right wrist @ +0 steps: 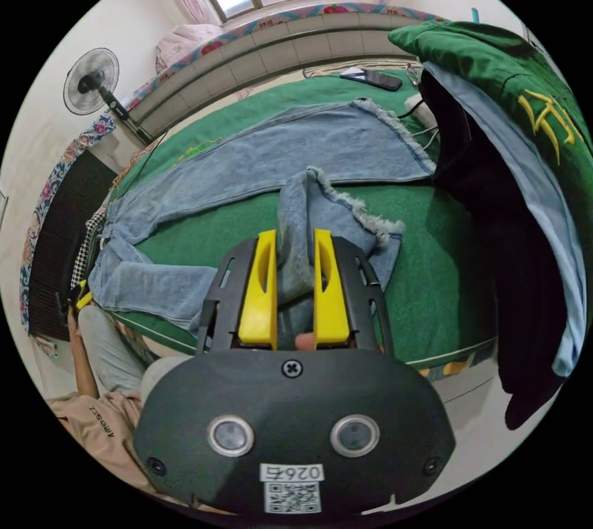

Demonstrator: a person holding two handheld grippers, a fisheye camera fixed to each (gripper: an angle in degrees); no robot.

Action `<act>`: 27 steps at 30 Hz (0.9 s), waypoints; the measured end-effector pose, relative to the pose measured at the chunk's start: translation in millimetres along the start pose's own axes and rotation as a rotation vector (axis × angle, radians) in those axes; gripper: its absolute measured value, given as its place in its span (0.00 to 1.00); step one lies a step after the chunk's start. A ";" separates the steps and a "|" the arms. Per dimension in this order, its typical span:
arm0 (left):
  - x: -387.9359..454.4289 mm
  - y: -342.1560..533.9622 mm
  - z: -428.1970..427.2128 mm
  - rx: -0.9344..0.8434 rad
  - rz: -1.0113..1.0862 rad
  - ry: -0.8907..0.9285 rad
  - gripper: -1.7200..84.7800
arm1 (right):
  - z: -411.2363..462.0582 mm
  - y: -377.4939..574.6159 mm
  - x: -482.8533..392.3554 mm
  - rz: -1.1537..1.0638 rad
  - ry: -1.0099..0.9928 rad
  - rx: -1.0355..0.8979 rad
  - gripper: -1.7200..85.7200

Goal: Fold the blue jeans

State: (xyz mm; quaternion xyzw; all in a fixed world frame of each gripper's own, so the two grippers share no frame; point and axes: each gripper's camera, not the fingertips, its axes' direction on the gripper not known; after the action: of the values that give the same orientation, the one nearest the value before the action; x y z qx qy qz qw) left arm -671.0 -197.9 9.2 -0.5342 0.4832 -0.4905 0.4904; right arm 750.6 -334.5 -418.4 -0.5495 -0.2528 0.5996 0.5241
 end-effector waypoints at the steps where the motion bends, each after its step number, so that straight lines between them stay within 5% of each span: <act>1: 0.0 -4.4 -2.3 -0.015 -0.017 -0.043 0.16 | -0.2 -1.6 2.5 -0.004 0.017 -0.026 0.04; 5: 0.5 -19.2 -31.4 0.041 0.053 0.110 0.09 | -44.9 16.3 21.8 0.078 -0.129 0.174 0.01; 7: -0.8 -18.4 -49.3 0.137 0.073 0.243 0.09 | -91.7 54.1 49.7 0.153 -0.446 0.485 0.00; 13: -22.6 -29.6 -64.6 0.283 -0.066 0.650 0.09 | -108.9 88.6 93.5 0.347 -0.441 0.524 0.00; 21: 35.4 -100.3 -56.0 0.338 -0.059 0.589 0.08 | -139.7 25.6 36.6 0.250 -0.231 0.728 0.00; 27: 101.1 -209.5 24.8 0.301 -0.028 0.373 0.10 | -70.8 -135.4 18.1 0.187 -0.018 0.582 0.03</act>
State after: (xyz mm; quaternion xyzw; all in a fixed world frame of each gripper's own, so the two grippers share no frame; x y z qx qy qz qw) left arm -633.6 -286.6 222.5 -0.3618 0.4794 -0.6542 0.4598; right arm 866.2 -293.7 -325.5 -0.3919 -0.0233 0.6973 0.5997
